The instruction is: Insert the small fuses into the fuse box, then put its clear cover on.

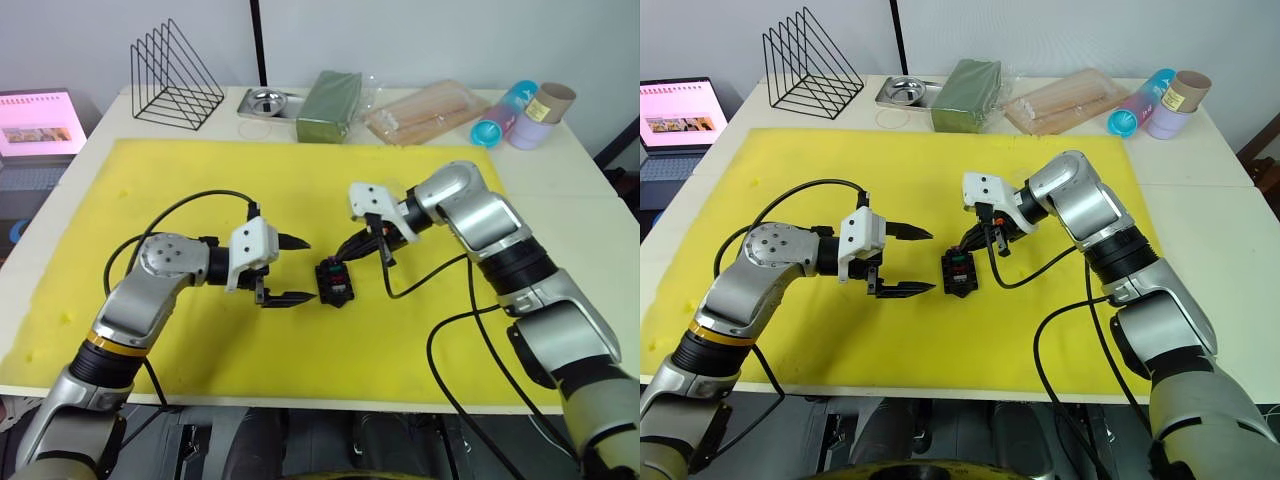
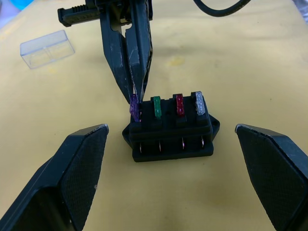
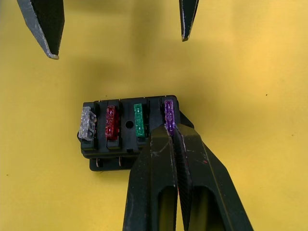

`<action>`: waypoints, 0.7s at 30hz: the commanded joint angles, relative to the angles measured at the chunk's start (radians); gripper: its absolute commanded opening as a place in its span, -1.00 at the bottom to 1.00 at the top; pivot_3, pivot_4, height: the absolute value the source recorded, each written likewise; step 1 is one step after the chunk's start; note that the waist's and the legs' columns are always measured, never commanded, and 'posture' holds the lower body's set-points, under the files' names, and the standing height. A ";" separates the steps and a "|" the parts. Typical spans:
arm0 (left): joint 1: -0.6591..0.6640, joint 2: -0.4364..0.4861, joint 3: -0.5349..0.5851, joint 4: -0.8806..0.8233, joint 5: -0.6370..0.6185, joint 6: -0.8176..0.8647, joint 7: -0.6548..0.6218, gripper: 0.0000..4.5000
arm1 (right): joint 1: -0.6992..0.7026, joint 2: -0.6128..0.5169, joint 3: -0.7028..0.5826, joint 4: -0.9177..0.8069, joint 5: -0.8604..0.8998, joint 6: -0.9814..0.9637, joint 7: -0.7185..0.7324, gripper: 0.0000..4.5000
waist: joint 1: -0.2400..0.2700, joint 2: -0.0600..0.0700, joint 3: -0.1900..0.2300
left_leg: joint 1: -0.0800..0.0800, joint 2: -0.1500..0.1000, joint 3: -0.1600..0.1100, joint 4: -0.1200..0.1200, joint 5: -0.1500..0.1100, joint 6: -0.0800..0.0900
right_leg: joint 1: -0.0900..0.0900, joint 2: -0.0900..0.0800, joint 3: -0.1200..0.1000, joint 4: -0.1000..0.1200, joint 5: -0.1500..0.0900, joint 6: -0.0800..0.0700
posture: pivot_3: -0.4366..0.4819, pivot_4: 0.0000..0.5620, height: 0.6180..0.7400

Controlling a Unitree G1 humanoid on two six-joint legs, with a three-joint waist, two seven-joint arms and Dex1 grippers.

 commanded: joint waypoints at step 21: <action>-0.002 -0.009 0.011 -0.036 0.003 -0.013 0.013 1.00 | -0.033 0.011 0.059 -0.003 -0.095 -0.027 0.025 -0.99 | 0.000 0.000 0.000 | 0.000 0.000 0.000 0.000 0.000 0.000 | 0.000 0.000 0.000 0.000 0.000 0.000 | -0.05 -0.47 1.00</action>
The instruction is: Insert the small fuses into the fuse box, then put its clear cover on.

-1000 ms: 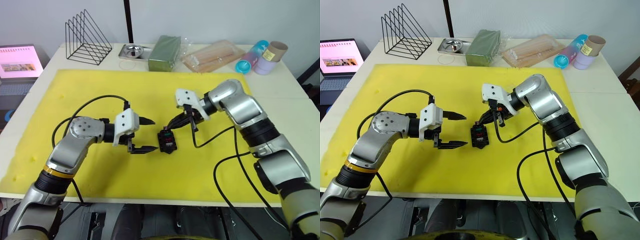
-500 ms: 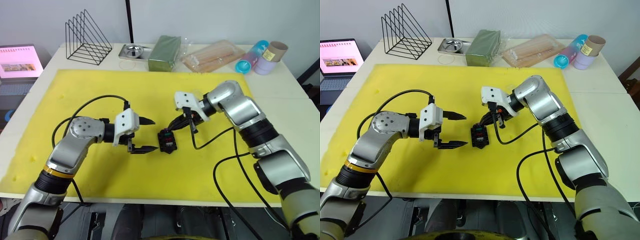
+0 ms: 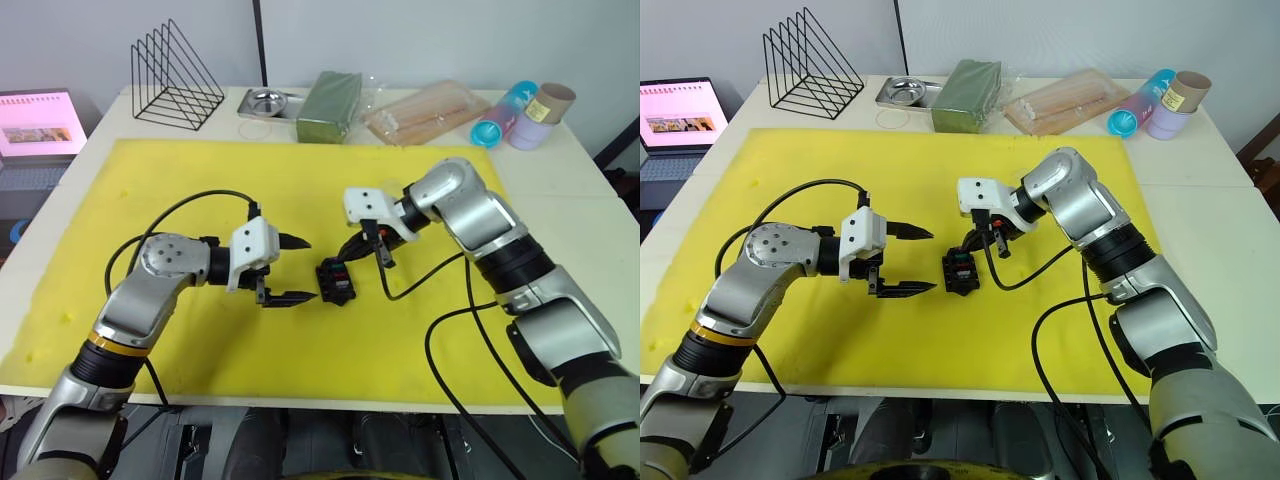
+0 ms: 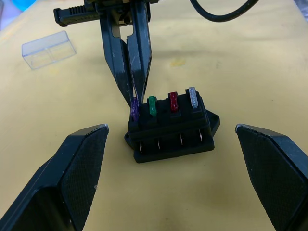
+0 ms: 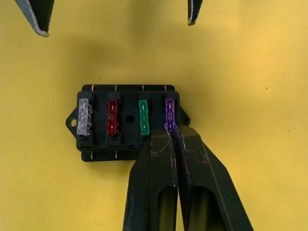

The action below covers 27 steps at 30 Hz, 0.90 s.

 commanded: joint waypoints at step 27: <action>0.000 -0.010 0.008 -0.036 0.004 -0.015 0.009 1.00 | -0.096 0.040 0.076 0.063 -0.055 0.083 0.072 -0.99 | -0.001 0.000 0.000 | 0.000 0.000 0.000 0.000 0.000 0.000 | 0.000 0.000 0.000 0.000 0.000 0.000 | -0.05 -0.47 1.00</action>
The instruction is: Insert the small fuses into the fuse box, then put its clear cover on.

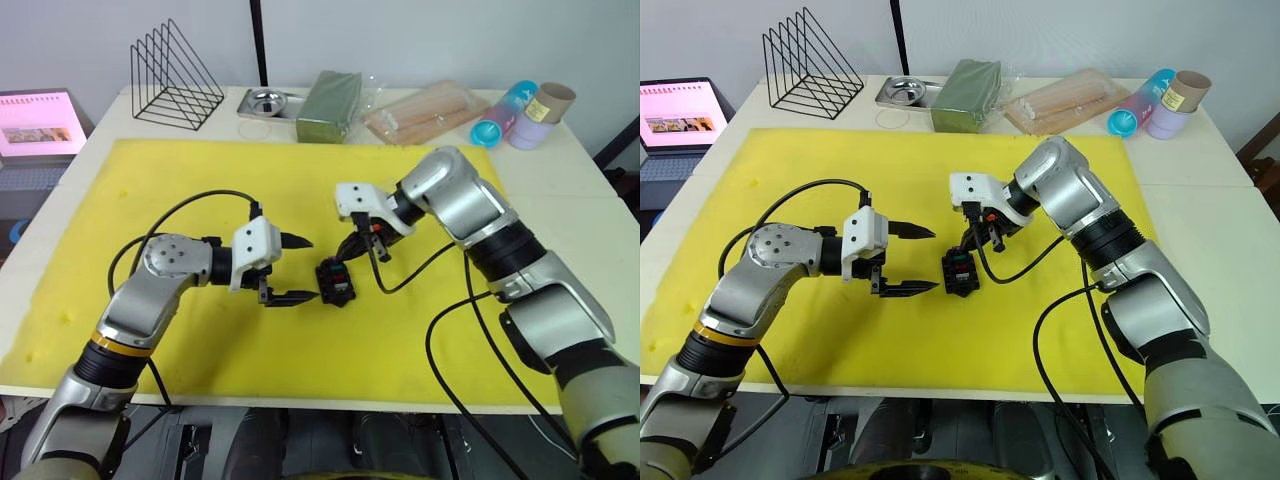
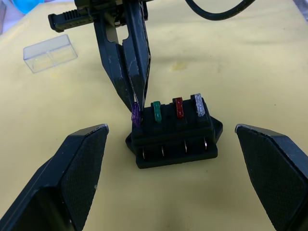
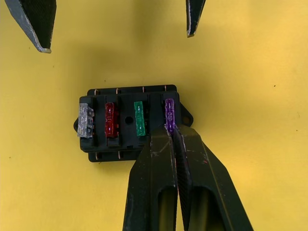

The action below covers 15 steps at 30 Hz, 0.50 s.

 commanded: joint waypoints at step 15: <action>-0.004 0.000 0.006 -0.034 0.003 -0.016 0.006 1.00 | -0.007 0.008 0.030 0.005 -0.033 -0.021 0.016 -0.99 | 0.000 0.000 0.000 | 0.000 0.000 0.000 0.000 0.000 0.000 | 0.000 0.000 0.000 0.000 0.000 0.000 | -0.05 -0.47 1.00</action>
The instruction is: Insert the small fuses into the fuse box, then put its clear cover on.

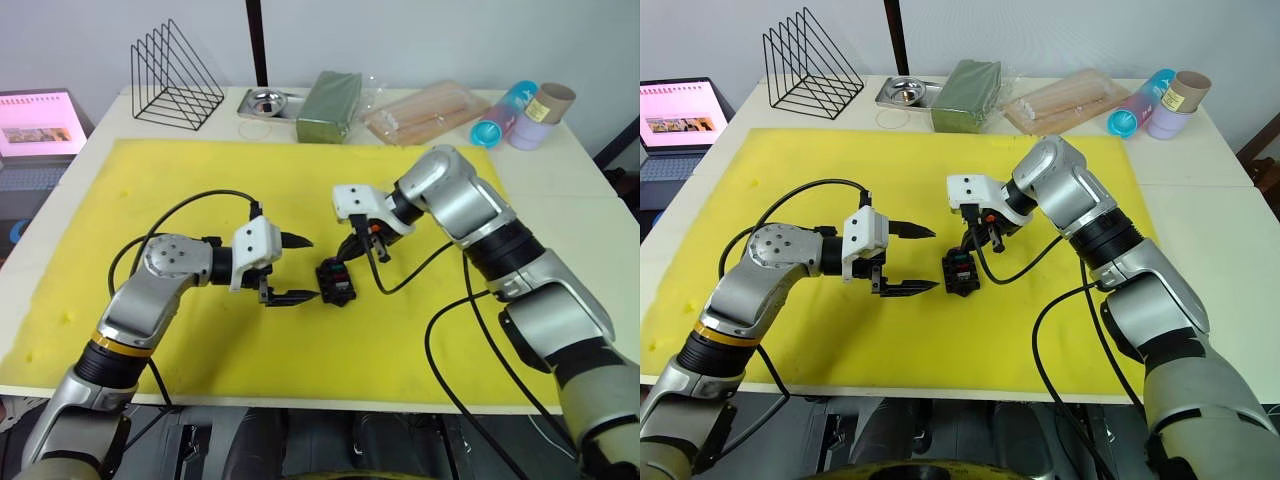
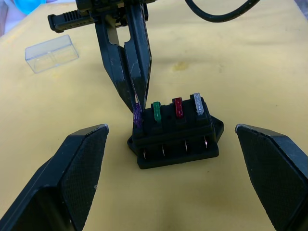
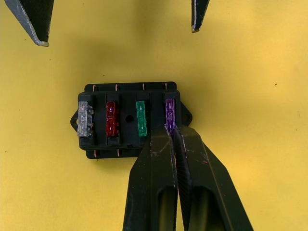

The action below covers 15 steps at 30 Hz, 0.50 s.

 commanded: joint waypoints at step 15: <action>-0.007 0.003 0.008 -0.030 0.006 -0.019 -0.008 1.00 | -0.016 -0.002 -0.005 -0.015 -0.003 0.024 0.010 -0.70 | -0.001 0.000 0.000 | 0.000 0.000 0.000 0.000 0.000 0.000 | 0.000 0.000 0.000 0.000 0.000 0.000 | -0.05 -0.47 1.00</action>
